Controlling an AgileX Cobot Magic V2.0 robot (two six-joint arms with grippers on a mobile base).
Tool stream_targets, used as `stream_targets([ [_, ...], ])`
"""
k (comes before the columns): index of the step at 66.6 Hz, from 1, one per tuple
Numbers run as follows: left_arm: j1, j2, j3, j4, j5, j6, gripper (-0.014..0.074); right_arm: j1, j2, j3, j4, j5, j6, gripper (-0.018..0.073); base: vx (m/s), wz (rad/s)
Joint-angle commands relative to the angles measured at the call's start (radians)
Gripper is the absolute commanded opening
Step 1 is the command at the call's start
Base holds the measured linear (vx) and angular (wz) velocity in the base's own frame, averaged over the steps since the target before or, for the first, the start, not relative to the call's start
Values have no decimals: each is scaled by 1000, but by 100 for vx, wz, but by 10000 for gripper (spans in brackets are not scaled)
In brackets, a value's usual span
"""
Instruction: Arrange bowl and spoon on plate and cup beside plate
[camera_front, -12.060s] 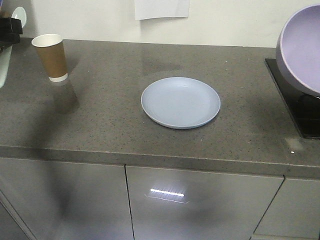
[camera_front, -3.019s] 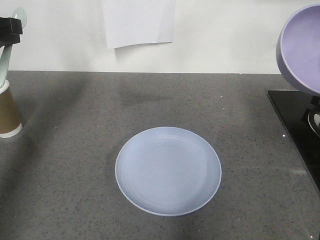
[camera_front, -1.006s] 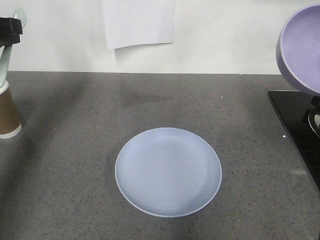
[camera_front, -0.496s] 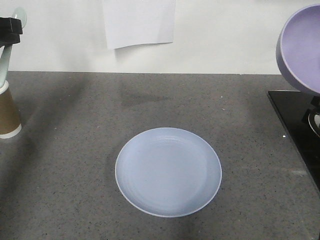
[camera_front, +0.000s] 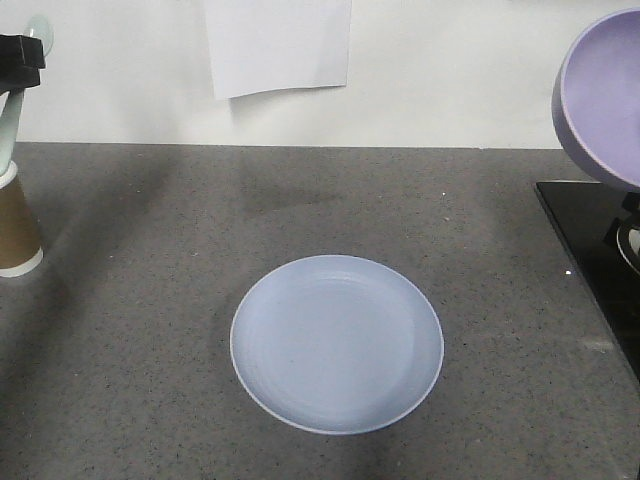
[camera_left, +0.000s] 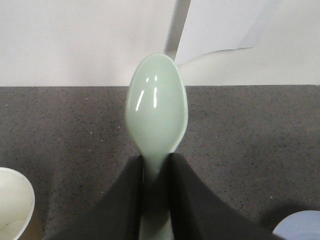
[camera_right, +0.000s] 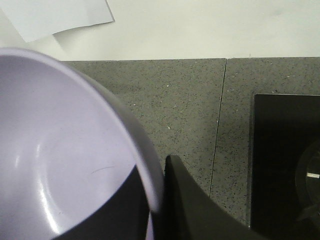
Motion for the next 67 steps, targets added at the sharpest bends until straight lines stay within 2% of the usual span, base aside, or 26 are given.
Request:
stream_targets([
  [1, -1, -29, -27, -26, -59, 1, -6, -3, -25, -26, 51, -42, -5, -6, 0, 0],
  [51, -1, -29, -27, -26, -59, 1, -6, -3, -25, -26, 62, -43, -3, -6, 0, 0],
  [57, -1, -29, -27, -26, -59, 1, -6, -3, -23, -26, 109, -49, -20, -6, 0, 0],
  [67, -1, -29, -27, -26, -59, 1, -6, -2, 3, -26, 293, -7, -182, -6, 0, 0],
])
